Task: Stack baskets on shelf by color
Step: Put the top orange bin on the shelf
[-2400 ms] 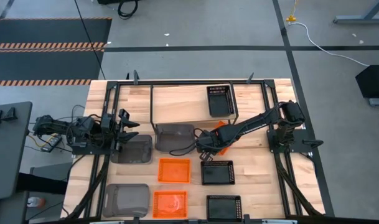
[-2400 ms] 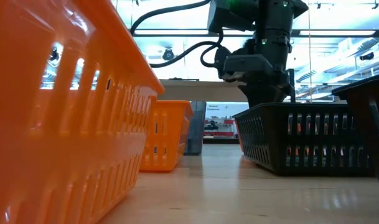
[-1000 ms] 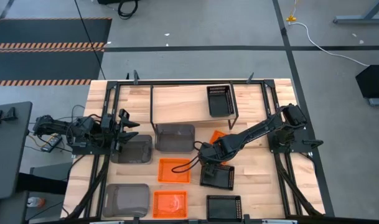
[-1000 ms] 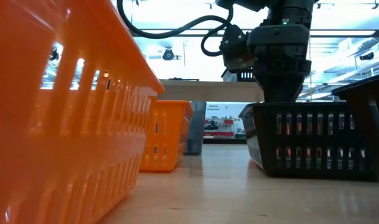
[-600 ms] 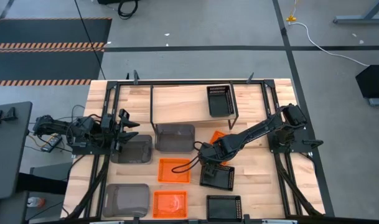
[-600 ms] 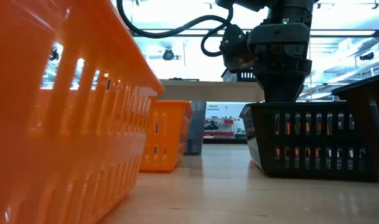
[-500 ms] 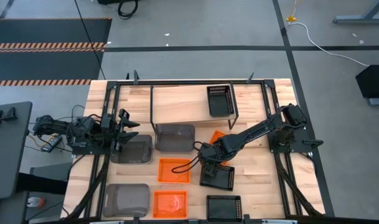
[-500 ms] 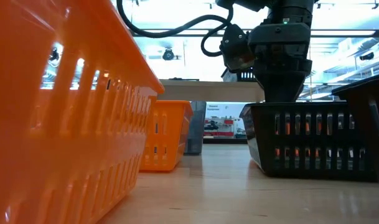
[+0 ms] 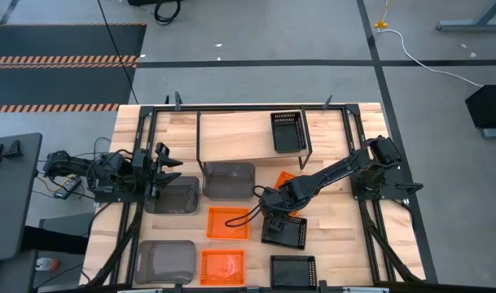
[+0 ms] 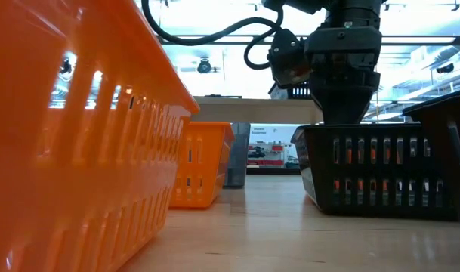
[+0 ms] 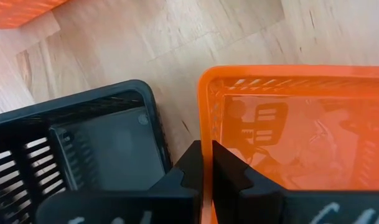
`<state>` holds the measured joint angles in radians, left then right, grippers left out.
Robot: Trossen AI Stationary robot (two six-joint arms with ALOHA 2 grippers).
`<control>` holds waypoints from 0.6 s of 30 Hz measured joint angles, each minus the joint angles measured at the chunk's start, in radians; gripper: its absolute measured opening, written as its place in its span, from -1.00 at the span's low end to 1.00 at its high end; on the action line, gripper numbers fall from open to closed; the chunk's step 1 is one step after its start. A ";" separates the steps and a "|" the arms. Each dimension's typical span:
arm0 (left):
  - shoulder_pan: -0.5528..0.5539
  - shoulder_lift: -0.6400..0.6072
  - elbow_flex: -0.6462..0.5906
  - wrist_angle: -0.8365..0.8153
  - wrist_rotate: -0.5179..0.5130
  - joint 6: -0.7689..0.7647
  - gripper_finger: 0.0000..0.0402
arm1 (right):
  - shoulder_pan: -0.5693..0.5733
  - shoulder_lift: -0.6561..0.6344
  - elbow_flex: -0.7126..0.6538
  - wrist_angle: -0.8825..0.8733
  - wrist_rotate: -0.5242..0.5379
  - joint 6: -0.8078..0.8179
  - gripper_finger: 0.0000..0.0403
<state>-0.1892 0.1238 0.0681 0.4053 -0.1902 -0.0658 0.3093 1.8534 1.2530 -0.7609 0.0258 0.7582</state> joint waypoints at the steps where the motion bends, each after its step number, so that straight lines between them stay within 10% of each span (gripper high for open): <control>1: 0.000 0.000 0.000 0.000 0.000 0.000 -0.14 | 0.001 0.000 0.000 0.000 0.000 0.000 -0.90; 18: 0.000 0.000 0.000 0.000 0.000 0.000 -0.14 | 0.013 0.000 0.000 0.000 0.007 -0.002 -0.90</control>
<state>-0.1893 0.1241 0.0681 0.4057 -0.1902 -0.0662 0.3227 1.8534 1.2530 -0.7612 0.0324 0.7567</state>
